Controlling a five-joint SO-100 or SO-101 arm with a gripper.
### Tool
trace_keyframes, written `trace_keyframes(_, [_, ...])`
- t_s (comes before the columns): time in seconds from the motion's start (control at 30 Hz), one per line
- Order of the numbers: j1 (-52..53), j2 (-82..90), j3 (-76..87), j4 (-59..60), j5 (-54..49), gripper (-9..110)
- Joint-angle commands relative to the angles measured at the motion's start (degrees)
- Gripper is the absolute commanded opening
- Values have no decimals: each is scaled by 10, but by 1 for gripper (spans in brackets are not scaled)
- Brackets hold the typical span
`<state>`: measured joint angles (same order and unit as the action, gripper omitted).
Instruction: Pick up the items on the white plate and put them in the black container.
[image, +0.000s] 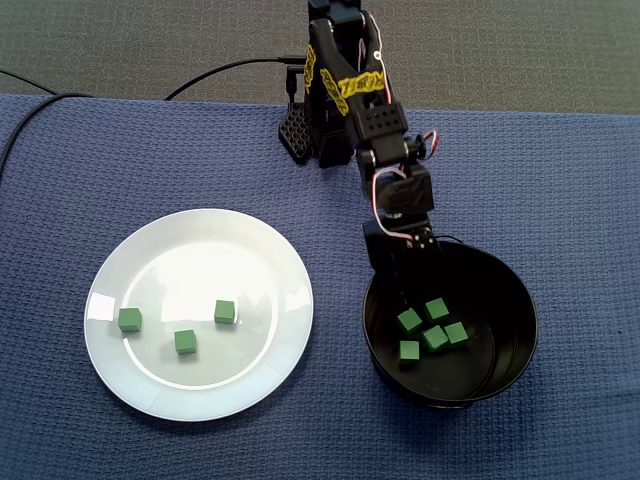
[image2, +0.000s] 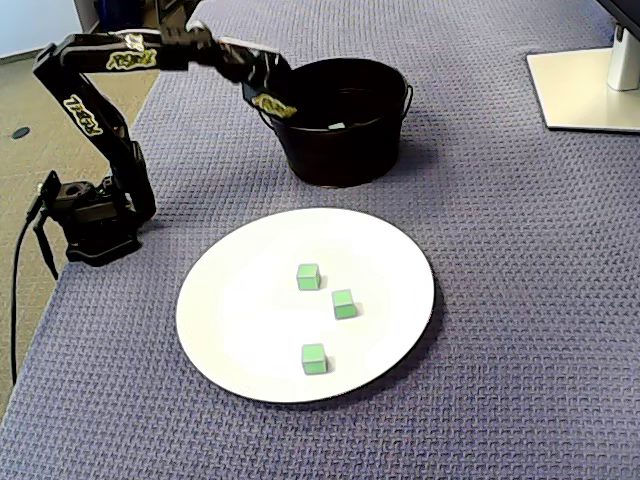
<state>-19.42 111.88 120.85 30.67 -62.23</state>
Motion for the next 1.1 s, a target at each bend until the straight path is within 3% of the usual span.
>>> trace_keyframes(0.0, [41, 59, -207, 278, -27, 21])
trace_keyframes(0.13, [114, 44, -361, 461, -93, 20])
trace_keyframes(0.23, [186, -13, -468, 627, -207, 17])
trace_keyframes(0.33, [274, -47, -501, 696, -276, 19])
trace_keyframes(0.6, [436, -190, -461, 608, -374, 37])
trace_keyframes(0.83, [461, -321, -488, 483, -304, 41])
trace_keyframes(1.07, [461, -403, -557, 457, -282, 41])
